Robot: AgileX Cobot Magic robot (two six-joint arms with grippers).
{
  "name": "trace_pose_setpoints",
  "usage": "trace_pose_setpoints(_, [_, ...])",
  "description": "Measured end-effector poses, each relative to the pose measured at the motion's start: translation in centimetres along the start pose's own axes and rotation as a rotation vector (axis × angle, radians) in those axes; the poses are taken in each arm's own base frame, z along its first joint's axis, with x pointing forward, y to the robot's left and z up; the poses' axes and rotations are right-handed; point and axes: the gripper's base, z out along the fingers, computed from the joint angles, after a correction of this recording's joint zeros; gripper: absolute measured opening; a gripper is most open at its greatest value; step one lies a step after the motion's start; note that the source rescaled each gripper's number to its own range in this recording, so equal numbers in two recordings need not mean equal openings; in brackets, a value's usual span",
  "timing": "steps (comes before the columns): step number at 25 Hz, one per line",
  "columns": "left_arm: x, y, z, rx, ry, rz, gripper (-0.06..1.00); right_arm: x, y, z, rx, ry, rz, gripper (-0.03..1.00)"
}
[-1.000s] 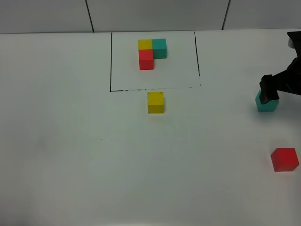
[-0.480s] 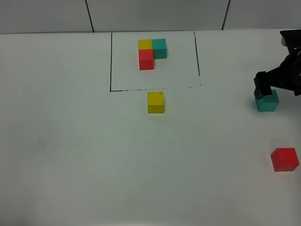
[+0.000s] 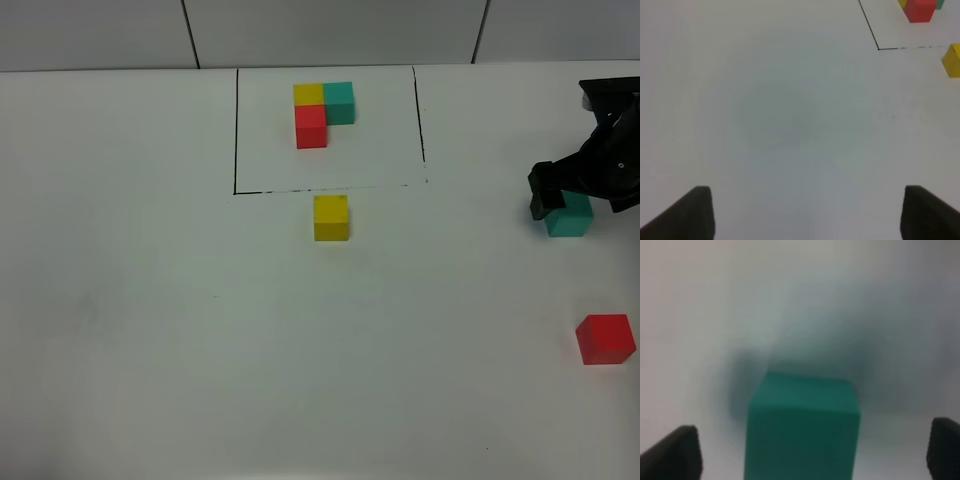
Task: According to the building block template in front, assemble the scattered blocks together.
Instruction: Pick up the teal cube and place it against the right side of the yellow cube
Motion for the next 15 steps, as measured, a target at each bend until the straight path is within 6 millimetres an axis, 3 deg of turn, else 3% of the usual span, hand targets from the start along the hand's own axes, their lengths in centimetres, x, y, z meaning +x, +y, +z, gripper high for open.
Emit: trace_pose_setpoints(15, [0.0,0.0,0.0,0.0,0.0,0.0,0.79,0.2,-0.1,2.1,0.0,0.028,0.003,0.84])
